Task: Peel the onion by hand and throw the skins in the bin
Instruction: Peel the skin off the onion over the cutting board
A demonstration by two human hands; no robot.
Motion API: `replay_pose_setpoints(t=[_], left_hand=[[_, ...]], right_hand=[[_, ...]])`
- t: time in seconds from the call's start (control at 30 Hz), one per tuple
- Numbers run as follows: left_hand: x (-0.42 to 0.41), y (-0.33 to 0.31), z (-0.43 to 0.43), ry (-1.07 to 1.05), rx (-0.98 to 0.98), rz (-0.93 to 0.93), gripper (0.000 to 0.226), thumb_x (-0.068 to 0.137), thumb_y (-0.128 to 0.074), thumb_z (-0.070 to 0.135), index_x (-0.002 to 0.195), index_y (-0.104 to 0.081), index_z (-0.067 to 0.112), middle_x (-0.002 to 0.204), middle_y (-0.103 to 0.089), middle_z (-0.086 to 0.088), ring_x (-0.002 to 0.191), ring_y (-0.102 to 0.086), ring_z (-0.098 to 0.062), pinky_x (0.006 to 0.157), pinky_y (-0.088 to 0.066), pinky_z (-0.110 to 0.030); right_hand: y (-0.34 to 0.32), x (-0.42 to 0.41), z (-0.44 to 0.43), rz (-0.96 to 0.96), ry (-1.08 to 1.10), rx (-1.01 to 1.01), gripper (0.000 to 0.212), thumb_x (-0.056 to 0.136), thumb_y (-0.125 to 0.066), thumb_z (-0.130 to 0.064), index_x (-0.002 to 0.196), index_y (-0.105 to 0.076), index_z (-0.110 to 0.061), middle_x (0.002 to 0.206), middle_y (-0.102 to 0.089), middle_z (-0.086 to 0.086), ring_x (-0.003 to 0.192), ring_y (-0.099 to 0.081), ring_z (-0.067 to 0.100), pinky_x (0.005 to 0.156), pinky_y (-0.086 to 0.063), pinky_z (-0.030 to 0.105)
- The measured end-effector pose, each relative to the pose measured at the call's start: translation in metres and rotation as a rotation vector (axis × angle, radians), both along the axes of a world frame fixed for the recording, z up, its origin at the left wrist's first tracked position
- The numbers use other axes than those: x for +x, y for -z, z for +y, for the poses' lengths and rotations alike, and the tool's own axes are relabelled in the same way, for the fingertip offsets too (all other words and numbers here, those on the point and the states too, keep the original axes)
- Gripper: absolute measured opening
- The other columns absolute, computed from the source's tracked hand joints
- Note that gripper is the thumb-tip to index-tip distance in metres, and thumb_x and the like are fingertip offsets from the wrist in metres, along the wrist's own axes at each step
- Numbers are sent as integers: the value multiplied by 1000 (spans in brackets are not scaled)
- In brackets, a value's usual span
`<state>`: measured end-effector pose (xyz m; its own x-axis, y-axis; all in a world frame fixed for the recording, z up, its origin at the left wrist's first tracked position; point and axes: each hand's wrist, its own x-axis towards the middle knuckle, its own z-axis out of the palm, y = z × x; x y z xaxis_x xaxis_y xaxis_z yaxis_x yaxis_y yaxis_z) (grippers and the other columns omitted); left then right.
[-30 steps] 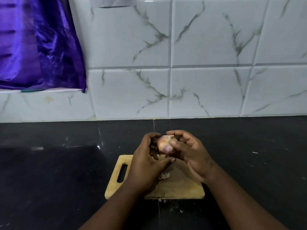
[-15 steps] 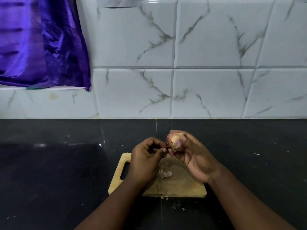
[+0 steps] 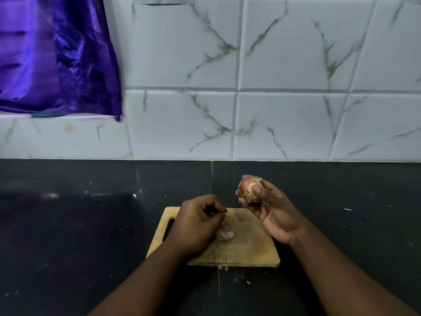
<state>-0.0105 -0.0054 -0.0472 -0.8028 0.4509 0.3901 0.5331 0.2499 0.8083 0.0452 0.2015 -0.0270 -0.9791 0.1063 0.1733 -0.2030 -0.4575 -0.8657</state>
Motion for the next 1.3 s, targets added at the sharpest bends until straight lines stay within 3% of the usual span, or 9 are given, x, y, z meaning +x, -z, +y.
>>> replay_pose_setpoints(t=[0.2, 0.33, 0.43, 0.57, 0.7, 0.83, 0.97, 1.1, 1.3], left_hand=[[0, -3, 0, -41, -176, 174, 17, 94, -69, 28, 82, -80, 28, 83, -70, 11, 77, -65, -5, 68, -59, -35], [5, -4, 1, -35, -119, 271, 34, 88, -62, 65, 88, -71, 33, 82, -64, 13, 78, -60, -4, 64, -52, -33], [6, -2, 5, -74, -130, 352, 45, 79, -65, 76, 93, -63, 32, 85, -61, 14, 78, -57, -4, 62, -50, -30], [5, 1, 10, -111, -152, 426, 41, 81, -74, 67, 91, -60, 30, 85, -58, 14, 77, -55, -6, 62, -47, -27], [3, 1, 12, -127, -157, 410, 13, 95, -74, 34, 92, -62, 28, 86, -60, 12, 78, -56, -5, 65, -50, -29], [5, 1, 10, -78, -187, 329, 15, 92, -70, 26, 83, -59, 28, 80, -60, 10, 74, -56, -8, 62, -50, -34], [5, 0, 4, -95, -247, 304, 20, 87, -65, 36, 72, -55, 27, 71, -58, 6, 68, -55, -10, 59, -47, -36], [6, -1, 4, -110, -295, 341, 37, 86, -50, 59, 74, -61, 25, 72, -60, 5, 69, -56, -10, 61, -49, -38], [4, 0, 6, -203, -141, 374, 38, 89, -65, 65, 115, -58, 39, 98, -67, 18, 86, -62, 0, 68, -54, -26]], right_hand=[[1, -1, -6, -44, 14, 62, 65, 62, -95, -39, 115, -74, -8, 103, -74, 28, 80, -75, 25, 70, -64, 29], [3, -2, -13, -29, 51, 119, 38, 89, -76, -33, 116, -73, -7, 110, -73, 28, 93, -76, 31, 70, -64, 31], [3, -3, -17, -19, 26, 124, 34, 95, -68, -29, 121, -70, -6, 113, -72, 24, 95, -74, 30, 68, -63, 30], [5, -5, -22, -14, 6, 110, 41, 95, -64, -29, 126, -64, -2, 108, -72, 21, 89, -72, 26, 58, -59, 26], [7, -9, -22, 1, 0, 87, 55, 93, -66, -32, 132, -56, 5, 111, -73, 20, 94, -74, 26, 75, -64, 31], [6, -9, -16, 4, 26, 62, 58, 96, -60, -39, 134, -56, 4, 115, -72, 27, 98, -75, 29, 76, -65, 32], [-1, -7, -11, -39, 75, 76, 63, 96, -48, -58, 128, -61, -5, 111, -74, 27, 83, -70, 23, 68, -59, 29], [0, -6, -13, -72, 67, 81, 56, 102, -43, -55, 125, -61, -7, 108, -73, 29, 71, -56, 16, 60, -43, 27], [2, -7, -17, -82, -7, 28, 61, 99, -51, -48, 134, -59, 1, 123, -70, 30, 89, -71, 21, 73, -59, 29]])
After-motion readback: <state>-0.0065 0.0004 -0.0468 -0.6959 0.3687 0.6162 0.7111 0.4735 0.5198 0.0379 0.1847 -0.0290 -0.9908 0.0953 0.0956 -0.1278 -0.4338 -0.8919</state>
